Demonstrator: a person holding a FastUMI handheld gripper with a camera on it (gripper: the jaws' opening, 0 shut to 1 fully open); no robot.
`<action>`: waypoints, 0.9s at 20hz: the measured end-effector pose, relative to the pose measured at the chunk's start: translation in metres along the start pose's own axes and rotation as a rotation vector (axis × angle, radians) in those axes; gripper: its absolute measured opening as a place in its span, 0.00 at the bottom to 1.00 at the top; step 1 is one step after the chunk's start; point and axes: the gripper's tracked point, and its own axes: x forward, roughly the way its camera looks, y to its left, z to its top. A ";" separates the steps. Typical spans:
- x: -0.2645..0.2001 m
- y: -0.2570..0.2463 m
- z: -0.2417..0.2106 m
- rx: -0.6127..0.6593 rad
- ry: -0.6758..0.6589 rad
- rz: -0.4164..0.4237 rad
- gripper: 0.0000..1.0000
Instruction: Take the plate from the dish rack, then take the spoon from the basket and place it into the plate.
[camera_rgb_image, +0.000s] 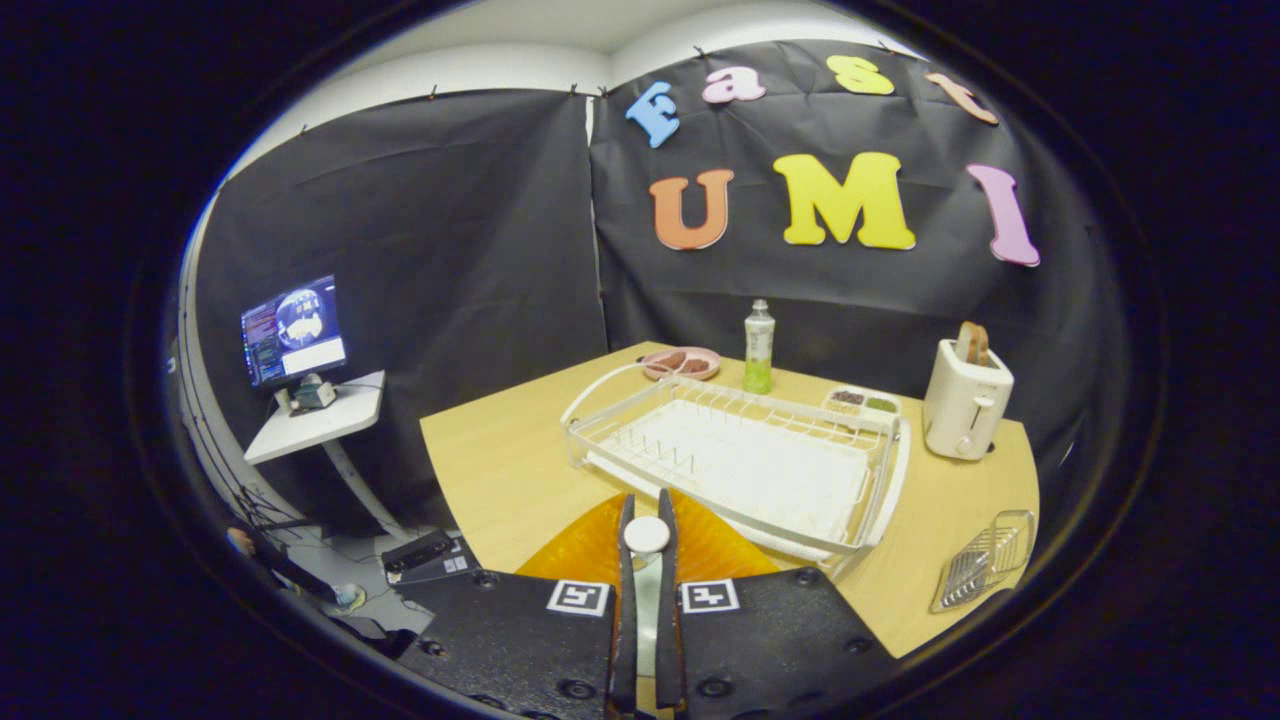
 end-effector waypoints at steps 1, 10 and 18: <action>0.005 0.002 -0.005 -0.001 0.018 0.012 0.13; 0.030 0.004 -0.023 -0.027 0.108 0.024 0.17; 0.026 -0.019 -0.011 -0.022 0.049 -0.085 0.47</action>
